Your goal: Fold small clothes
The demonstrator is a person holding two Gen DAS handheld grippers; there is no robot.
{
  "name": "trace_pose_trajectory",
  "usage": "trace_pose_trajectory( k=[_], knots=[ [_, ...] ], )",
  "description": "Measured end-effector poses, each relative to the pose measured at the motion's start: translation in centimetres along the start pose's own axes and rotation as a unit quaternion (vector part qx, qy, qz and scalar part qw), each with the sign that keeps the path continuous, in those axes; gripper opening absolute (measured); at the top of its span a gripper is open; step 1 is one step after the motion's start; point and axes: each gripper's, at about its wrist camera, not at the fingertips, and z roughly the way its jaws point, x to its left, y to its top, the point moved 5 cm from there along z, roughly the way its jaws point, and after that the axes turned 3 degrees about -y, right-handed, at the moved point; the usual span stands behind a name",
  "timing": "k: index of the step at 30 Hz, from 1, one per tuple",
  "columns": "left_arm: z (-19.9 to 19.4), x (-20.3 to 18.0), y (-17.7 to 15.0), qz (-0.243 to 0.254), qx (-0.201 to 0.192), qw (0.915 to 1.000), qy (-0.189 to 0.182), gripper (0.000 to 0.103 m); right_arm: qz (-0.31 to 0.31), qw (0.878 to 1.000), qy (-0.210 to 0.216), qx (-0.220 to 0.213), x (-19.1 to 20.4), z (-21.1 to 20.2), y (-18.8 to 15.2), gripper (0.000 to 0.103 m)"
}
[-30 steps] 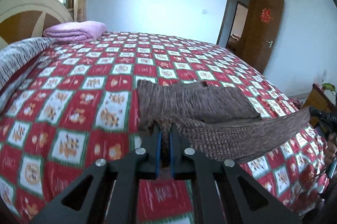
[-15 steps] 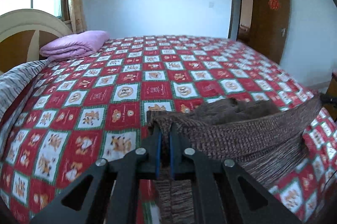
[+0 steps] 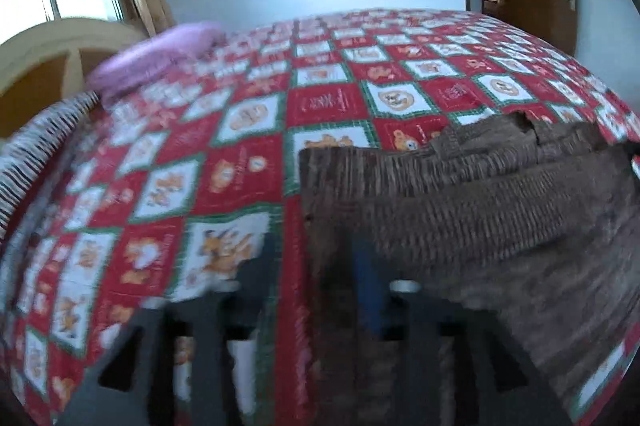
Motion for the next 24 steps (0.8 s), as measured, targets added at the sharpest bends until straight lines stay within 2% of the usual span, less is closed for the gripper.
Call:
trace_pose_trajectory(
  k=[1,2,5,8,10,11,13,14,17,18,21,24],
  knots=[
    [-0.6,0.0,-0.4,0.011,-0.009,0.9999,0.006,0.085,-0.017,1.0,-0.001,-0.006,0.5,-0.4,-0.4,0.062],
    [-1.3,-0.2,-0.9,0.025,-0.019,0.9994,0.013,0.087,-0.034,0.999,-0.004,-0.011,1.0,-0.8,-0.8,0.075],
    [-0.3,-0.9,-1.5,0.06,-0.005,0.9981,0.015,0.088,-0.124,0.992,-0.02,-0.025,4.0,-1.6,-2.4,0.076],
    [1.8,-1.8,-1.3,0.101,0.011,0.9933,0.055,0.09,-0.199,0.978,-0.056,-0.007,6.5,0.0,-3.4,0.076],
    [3.0,-1.5,0.0,0.095,0.015,0.9924,0.077,0.101,-0.232,0.968,-0.093,-0.008,7.4,1.3,-2.9,0.076],
    [3.7,-1.0,1.2,0.077,0.014,0.993,0.089,0.102,-0.24,0.965,-0.104,-0.01,7.7,2.0,-2.2,0.076],
    [4.9,0.1,2.9,0.058,0.018,0.9908,0.121,0.101,-0.236,0.962,-0.136,-0.024,7.7,3.2,0.6,0.076],
    [5.4,0.9,3.7,0.043,0.017,0.9898,0.134,0.101,-0.216,0.961,-0.165,-0.042,7.0,3.3,3.2,0.076],
    [6.0,4.1,4.9,-0.022,0.029,0.9871,0.156,0.101,-0.143,0.969,-0.179,-0.092,5.2,2.1,7.9,0.076],
    [5.9,4.7,4.6,-0.036,0.032,0.9866,0.156,0.1,-0.113,0.974,-0.168,-0.1,4.5,1.4,8.8,0.076],
    [5.6,6.4,2.9,-0.052,0.039,0.9856,0.156,0.1,-0.089,0.983,-0.125,-0.098,3.6,0.6,8.3,0.076],
    [5.3,7.1,0.6,-0.054,0.049,0.9847,0.158,0.1,-0.091,0.983,-0.125,-0.101,2.6,0.1,6.0,0.076]
  ],
)
